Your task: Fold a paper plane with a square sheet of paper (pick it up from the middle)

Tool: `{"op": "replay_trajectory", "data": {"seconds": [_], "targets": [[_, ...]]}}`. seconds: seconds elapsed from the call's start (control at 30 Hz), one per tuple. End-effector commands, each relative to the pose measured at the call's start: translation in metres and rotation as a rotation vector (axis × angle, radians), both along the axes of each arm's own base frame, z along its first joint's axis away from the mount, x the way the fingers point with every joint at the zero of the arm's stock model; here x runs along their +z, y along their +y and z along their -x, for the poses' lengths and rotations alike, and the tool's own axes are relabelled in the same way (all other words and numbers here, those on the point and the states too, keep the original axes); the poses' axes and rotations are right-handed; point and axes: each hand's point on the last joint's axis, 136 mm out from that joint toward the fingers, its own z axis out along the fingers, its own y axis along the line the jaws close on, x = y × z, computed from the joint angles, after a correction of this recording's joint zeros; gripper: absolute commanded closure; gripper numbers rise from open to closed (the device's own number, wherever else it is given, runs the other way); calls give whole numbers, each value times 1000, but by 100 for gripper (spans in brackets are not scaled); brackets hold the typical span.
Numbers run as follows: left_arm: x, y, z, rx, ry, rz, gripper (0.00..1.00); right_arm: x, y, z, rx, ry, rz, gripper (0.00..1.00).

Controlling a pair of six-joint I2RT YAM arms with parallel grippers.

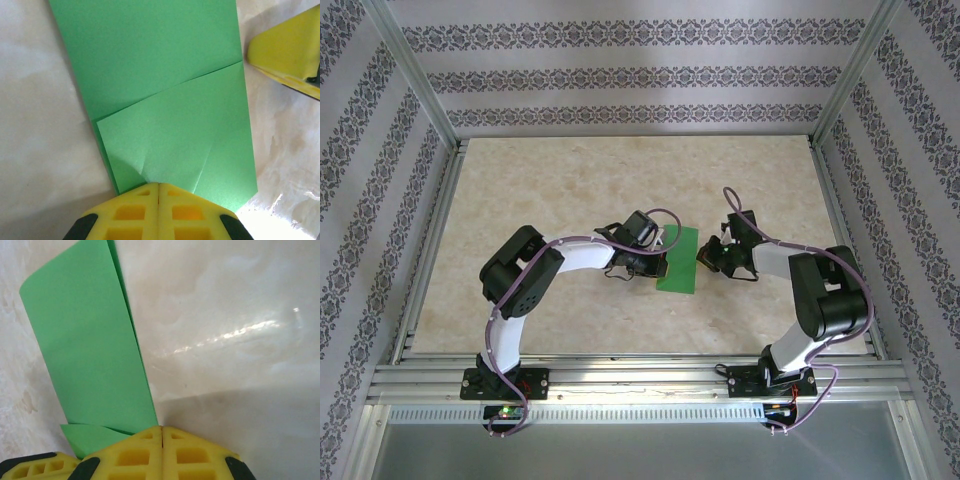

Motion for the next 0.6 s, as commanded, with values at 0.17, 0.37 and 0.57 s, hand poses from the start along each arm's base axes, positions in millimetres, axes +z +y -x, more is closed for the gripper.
{"op": "replay_trajectory", "data": {"seconds": [0.17,0.37,0.57], "targets": [[-56,51,71,177,236,-218,100,41,19,11,85,-77,-107,92],[-14,35,71,317,175,-118,100,40,33,47,143,-35,-122,91],[43,22,54,231,12,-53,92,35,33,77,133,-5,-116,89]]}}
